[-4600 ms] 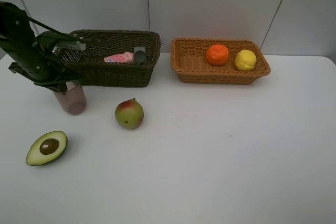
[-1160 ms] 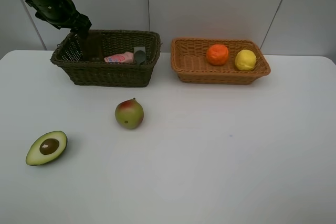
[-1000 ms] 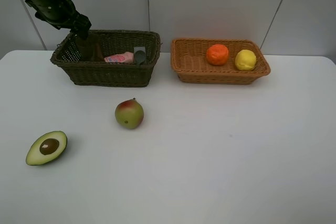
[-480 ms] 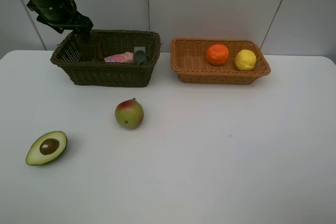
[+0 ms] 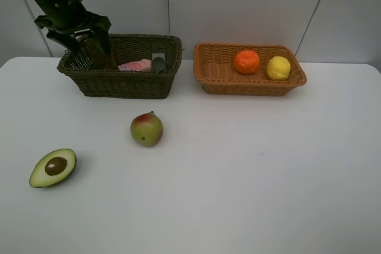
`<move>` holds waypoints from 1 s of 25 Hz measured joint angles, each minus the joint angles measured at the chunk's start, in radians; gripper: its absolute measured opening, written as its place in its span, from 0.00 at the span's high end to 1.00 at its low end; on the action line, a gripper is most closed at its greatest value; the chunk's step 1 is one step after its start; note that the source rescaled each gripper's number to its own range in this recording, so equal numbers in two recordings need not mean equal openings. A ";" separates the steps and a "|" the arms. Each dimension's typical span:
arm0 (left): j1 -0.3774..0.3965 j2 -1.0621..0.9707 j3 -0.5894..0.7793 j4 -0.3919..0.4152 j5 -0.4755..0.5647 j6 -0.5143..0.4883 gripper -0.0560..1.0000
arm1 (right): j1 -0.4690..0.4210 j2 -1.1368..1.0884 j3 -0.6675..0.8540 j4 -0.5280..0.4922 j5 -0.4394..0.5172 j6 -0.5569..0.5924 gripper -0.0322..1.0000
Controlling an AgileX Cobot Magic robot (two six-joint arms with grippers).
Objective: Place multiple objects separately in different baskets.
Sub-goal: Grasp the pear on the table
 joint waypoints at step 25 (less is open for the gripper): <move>-0.466 0.000 0.012 0.201 0.094 -0.332 0.02 | 0.000 0.000 0.000 0.000 0.000 0.000 0.00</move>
